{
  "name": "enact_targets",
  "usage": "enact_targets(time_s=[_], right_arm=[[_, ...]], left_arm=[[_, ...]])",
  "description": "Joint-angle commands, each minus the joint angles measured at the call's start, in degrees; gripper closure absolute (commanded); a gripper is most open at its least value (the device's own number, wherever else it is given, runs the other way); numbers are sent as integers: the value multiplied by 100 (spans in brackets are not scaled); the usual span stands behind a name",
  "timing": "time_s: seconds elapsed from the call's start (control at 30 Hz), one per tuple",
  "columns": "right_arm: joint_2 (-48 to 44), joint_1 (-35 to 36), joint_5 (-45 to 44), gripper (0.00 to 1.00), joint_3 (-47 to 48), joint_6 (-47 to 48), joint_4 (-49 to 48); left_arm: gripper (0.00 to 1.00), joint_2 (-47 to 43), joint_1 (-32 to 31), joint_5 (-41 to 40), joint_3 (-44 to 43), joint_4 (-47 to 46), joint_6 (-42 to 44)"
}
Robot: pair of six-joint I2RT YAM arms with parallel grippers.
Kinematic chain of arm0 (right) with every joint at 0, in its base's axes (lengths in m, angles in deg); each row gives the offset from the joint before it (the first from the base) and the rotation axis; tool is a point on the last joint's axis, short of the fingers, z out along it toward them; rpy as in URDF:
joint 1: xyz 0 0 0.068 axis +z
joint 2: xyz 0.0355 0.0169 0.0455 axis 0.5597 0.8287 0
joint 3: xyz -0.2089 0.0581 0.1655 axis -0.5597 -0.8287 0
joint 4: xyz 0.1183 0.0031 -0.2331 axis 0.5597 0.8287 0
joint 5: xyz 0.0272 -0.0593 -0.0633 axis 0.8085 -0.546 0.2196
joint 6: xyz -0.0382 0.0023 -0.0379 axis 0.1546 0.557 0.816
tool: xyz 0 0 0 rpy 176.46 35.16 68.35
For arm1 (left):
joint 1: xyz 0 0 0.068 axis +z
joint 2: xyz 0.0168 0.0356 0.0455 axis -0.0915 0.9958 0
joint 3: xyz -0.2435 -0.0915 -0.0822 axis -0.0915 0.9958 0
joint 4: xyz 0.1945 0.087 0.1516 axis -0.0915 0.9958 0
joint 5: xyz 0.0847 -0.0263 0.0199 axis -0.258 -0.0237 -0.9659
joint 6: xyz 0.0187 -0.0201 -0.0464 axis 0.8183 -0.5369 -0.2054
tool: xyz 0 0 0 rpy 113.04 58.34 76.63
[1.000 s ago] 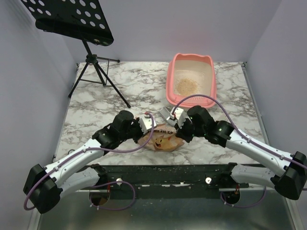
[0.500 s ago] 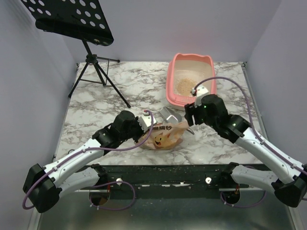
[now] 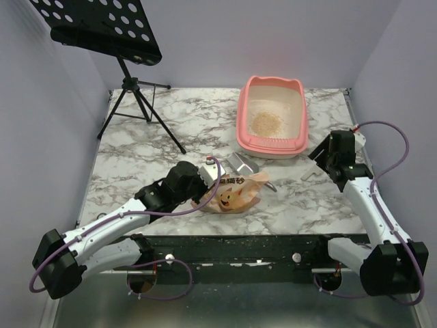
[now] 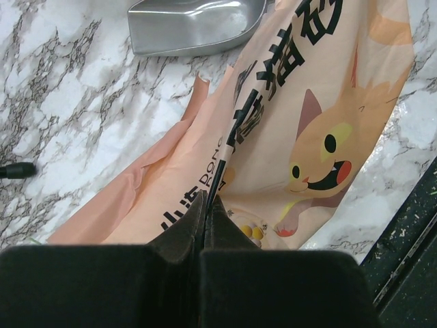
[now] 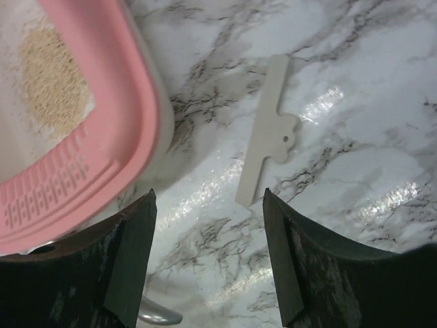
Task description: Fill the litter box with clean litter
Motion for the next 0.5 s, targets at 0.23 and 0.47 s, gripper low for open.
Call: enact_targets(time_s=[0.23, 0.47], right_arm=[[612, -1289, 287, 40, -1021, -875, -1278], [1245, -1765, 1007, 42, -1250, -621, -2078]], left_arm=[[100, -53, -118, -653, -161, -220, -43], [100, 52, -118, -627, -188, -211, -43]])
